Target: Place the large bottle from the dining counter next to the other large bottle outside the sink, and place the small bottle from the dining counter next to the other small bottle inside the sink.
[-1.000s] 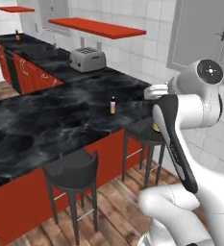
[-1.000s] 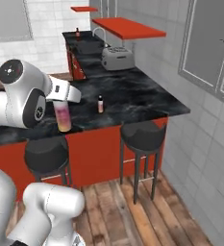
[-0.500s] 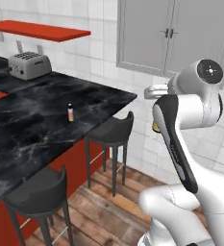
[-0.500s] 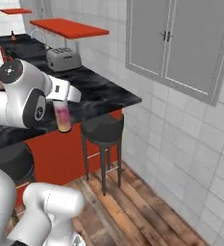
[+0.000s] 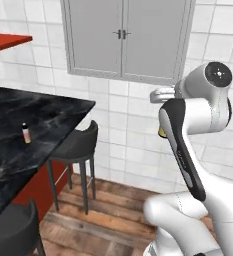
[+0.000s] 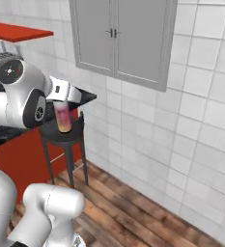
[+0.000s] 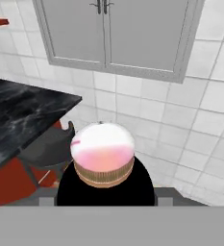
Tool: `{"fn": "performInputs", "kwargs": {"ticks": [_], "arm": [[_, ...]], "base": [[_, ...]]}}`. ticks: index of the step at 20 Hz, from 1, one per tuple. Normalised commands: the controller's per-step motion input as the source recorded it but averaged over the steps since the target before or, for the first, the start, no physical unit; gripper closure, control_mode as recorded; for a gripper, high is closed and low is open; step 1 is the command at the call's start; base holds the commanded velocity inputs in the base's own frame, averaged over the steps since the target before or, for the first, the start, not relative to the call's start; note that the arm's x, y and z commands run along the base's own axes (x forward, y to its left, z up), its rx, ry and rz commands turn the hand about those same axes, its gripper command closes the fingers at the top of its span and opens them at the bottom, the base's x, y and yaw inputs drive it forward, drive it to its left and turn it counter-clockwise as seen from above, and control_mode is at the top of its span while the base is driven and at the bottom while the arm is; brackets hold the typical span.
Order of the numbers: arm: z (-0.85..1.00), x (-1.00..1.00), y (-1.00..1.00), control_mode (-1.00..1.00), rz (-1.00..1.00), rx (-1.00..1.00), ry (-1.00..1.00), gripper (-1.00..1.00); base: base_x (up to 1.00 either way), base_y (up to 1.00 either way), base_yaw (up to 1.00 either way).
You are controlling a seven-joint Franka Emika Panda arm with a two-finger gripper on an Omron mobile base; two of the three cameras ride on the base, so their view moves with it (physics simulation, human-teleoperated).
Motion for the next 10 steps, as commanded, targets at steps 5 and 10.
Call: {"fn": "performInputs", "kwargs": {"ticks": [5,10], "arm": [[0.00,0.00,0.00,1.00,0.00,0.00,0.00,1.00],[0.00,0.00,0.00,1.00,0.00,0.00,0.00,1.00]], "base": [[-0.04,0.00,-0.47],[-0.05,0.00,-0.45]]}}
